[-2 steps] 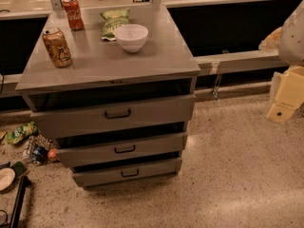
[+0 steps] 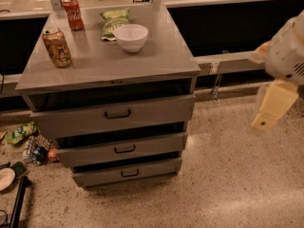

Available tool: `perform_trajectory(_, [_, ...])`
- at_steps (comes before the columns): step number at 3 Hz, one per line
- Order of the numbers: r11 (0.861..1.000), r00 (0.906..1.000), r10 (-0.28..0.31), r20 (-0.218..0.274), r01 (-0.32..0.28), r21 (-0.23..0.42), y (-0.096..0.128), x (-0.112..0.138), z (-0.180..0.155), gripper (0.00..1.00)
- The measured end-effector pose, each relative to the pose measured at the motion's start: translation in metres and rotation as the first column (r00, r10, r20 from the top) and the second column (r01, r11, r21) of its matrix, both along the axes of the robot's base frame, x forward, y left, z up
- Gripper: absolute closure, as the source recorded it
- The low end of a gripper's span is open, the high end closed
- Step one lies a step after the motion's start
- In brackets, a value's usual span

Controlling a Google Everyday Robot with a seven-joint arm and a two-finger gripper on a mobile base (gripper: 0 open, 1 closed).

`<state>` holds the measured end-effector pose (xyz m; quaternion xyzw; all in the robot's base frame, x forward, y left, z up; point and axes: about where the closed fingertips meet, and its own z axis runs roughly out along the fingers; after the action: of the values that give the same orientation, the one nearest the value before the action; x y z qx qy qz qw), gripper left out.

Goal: Open middle drawer

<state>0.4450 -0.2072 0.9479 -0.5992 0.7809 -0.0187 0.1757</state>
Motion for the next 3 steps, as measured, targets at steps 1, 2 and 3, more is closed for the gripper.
perform_trajectory(1, [0.994,0.9985,0.042,-0.035,-0.039,0.103,0.027,0.005,-0.074,0.00])
perform_trajectory(2, [0.980,0.9941,0.104,-0.030,-0.098,0.170,0.054,0.019,-0.143,0.00])
perform_trajectory(3, [0.962,0.9849,0.170,-0.034,-0.158,0.222,0.083,0.027,-0.203,0.00])
